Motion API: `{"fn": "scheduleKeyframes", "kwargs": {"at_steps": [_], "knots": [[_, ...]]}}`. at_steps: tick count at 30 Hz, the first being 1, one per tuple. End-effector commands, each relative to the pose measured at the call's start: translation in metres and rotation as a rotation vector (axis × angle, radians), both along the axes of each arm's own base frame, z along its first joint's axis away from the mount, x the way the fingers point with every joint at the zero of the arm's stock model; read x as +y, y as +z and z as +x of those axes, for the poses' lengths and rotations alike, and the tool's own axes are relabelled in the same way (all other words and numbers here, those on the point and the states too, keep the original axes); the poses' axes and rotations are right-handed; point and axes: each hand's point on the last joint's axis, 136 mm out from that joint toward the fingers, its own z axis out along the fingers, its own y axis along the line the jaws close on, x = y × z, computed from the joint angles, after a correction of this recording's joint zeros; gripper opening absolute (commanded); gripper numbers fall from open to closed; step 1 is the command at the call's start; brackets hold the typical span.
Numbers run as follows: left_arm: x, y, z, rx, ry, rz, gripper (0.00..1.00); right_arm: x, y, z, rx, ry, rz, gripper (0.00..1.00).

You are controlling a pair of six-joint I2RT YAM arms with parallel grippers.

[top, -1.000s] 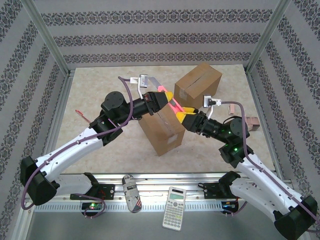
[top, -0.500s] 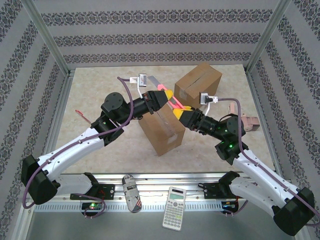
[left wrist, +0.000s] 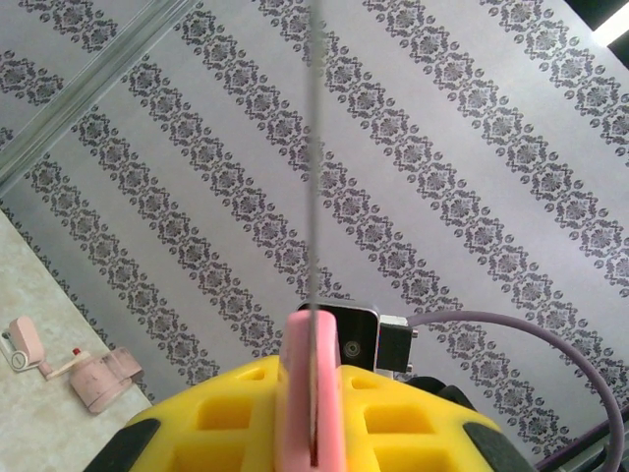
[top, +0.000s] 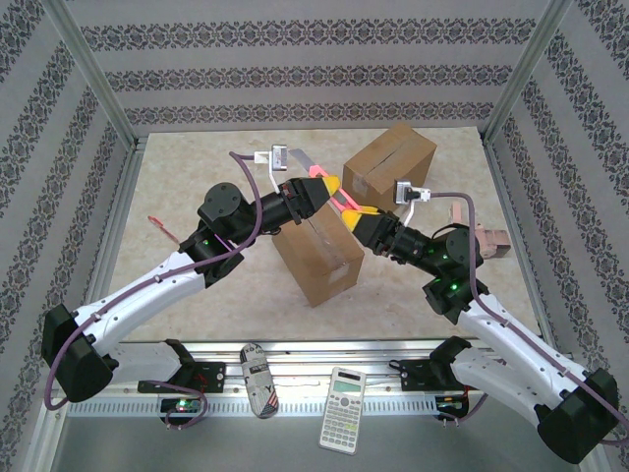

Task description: Unpack the express box

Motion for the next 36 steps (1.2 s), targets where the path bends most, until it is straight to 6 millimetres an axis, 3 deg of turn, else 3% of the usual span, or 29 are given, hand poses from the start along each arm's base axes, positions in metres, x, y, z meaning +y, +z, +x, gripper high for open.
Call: {"fn": "scheduleKeyframes", "kwargs": {"at_steps": [1, 11, 16, 17, 19, 20, 21, 22, 28, 32, 34, 36], "knots": [[0.006, 0.014, -0.002, -0.042, 0.004, -0.043, 0.0, -0.005, 0.036, -0.01, -0.094, -0.004, 0.066, 0.3], [0.005, 0.012, -0.001, -0.038, 0.001, -0.04, 0.0, -0.005, 0.042, -0.009, -0.106, -0.008, 0.08, 0.21], [0.005, 0.011, -0.002, -0.041, 0.004, -0.035, 0.04, -0.007, 0.044, -0.007, -0.106, -0.024, 0.086, 0.08], [0.006, 0.01, -0.001, -0.042, 0.007, -0.032, 0.09, -0.008, 0.044, -0.007, -0.105, -0.029, 0.086, 0.04], [0.007, 0.011, -0.001, -0.049, 0.014, -0.023, 0.29, -0.01, 0.045, -0.005, -0.108, -0.043, 0.088, 0.0], [0.008, 0.011, -0.002, -0.053, 0.016, -0.015, 0.47, -0.009, 0.042, -0.003, -0.089, -0.052, 0.076, 0.0], [0.012, 0.011, -0.003, -0.057, 0.024, -0.008, 0.88, -0.01, 0.041, -0.001, -0.085, -0.064, 0.073, 0.0], [0.015, 0.011, -0.003, -0.057, 0.034, 0.005, 1.0, -0.011, 0.04, 0.0, -0.078, -0.073, 0.068, 0.0], [0.057, 0.004, -0.011, -0.057, 0.167, 0.173, 1.0, -0.024, 0.028, 0.016, -0.032, -0.175, -0.02, 0.0], [0.097, -0.029, -0.023, 0.027, 0.293, 0.383, 1.0, -0.032, 0.014, 0.025, -0.019, -0.267, -0.19, 0.0], [0.112, -0.053, -0.029, 0.099, 0.321, 0.477, 0.9, -0.035, 0.009, 0.029, -0.018, -0.302, -0.271, 0.0], [0.119, -0.081, -0.037, 0.179, 0.312, 0.552, 0.71, -0.039, 0.001, 0.033, -0.01, -0.334, -0.373, 0.0]]}}
